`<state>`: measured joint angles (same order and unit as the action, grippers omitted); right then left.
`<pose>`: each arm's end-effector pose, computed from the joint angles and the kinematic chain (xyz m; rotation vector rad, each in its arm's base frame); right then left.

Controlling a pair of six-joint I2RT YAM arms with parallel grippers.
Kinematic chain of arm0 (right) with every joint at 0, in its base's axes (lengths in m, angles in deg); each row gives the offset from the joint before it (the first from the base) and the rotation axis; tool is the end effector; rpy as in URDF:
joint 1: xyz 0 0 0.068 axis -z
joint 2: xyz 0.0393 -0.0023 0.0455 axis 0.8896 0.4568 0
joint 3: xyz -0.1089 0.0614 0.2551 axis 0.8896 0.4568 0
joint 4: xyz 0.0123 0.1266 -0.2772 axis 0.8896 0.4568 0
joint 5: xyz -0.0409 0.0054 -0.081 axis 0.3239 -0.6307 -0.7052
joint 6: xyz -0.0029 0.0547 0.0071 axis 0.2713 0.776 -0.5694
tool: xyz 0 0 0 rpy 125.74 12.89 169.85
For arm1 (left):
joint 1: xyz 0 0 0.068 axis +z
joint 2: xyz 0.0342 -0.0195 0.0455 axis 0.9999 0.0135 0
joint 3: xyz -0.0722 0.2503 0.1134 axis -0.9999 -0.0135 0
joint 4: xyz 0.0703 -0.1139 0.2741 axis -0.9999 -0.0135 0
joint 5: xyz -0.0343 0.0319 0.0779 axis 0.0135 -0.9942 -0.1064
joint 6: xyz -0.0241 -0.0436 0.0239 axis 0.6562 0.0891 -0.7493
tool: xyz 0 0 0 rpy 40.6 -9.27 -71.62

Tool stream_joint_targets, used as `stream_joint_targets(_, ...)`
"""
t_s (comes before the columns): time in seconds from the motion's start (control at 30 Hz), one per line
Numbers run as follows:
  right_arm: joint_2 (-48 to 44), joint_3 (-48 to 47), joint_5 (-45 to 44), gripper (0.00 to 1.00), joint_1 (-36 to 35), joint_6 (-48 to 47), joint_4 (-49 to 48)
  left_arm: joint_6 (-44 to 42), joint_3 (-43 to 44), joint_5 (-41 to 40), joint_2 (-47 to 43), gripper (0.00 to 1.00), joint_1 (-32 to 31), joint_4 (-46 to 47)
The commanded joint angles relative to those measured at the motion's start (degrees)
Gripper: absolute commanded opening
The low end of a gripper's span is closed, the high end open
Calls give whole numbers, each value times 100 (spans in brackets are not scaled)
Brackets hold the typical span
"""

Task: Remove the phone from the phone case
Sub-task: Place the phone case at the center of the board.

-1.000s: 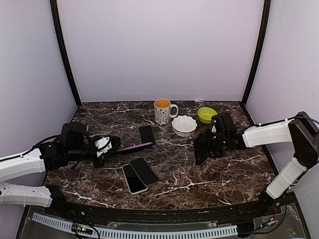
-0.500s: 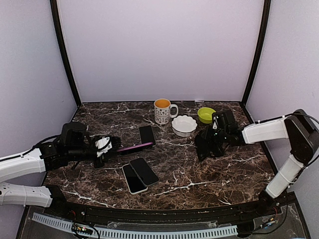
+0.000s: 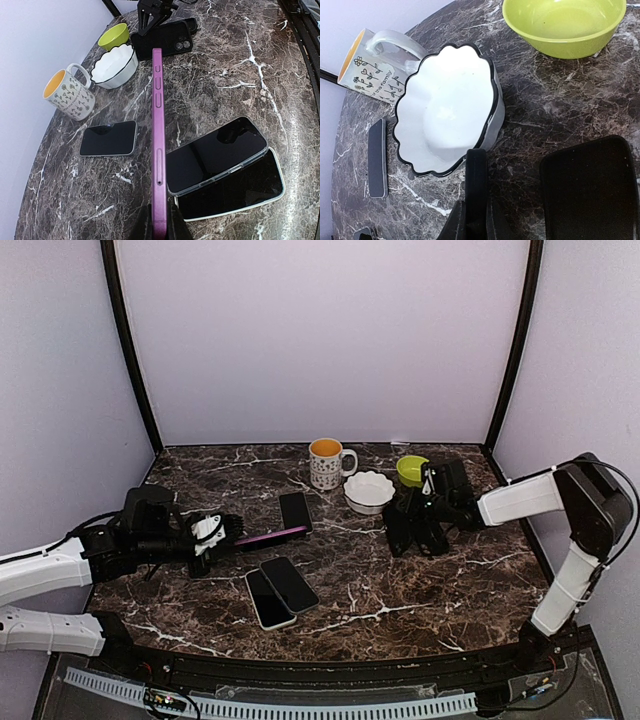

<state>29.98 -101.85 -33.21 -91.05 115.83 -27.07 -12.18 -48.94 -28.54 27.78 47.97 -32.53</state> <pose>0.3317 0.1805 0.1333 0.2213 2.2854 0.7213 0.1779 -0.1668 0.2347 1.3568 1.4877 -0.2843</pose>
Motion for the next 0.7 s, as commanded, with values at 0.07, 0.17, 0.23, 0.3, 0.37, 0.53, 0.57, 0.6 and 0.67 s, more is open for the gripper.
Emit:
stream_joint_targets(0.07,689,100,677,0,-77,103,500,44,8,50,-44,0,26,408)
stream_joint_targets(0.17,716,93,591,0,-78,79,620,44,7,49,-44,0,28,408)
stream_joint_targets(0.23,709,124,690,0,-74,111,633,44,7,39,-48,0,22,408)
stream_joint_targets(0.3,741,68,799,0,-76,40,815,46,7,42,-49,0,27,408)
stream_joint_targets(0.37,745,-21,712,0,-76,-75,1116,44,9,30,-48,0,23,408)
stream_joint_targets(0.53,543,-271,288,28,-69,-433,1788,44,5,48,-59,0,21,408)
stream_joint_targets(0.57,484,-371,211,36,-69,-537,1967,44,6,51,-58,0,21,408)
stream_joint_targets(0.6,409,-486,27,44,-69,-663,2195,46,6,53,-62,0,25,408)
stream_joint_targets(0.67,225,-738,-367,59,-61,-997,2762,44,3,38,-65,0,27,408)
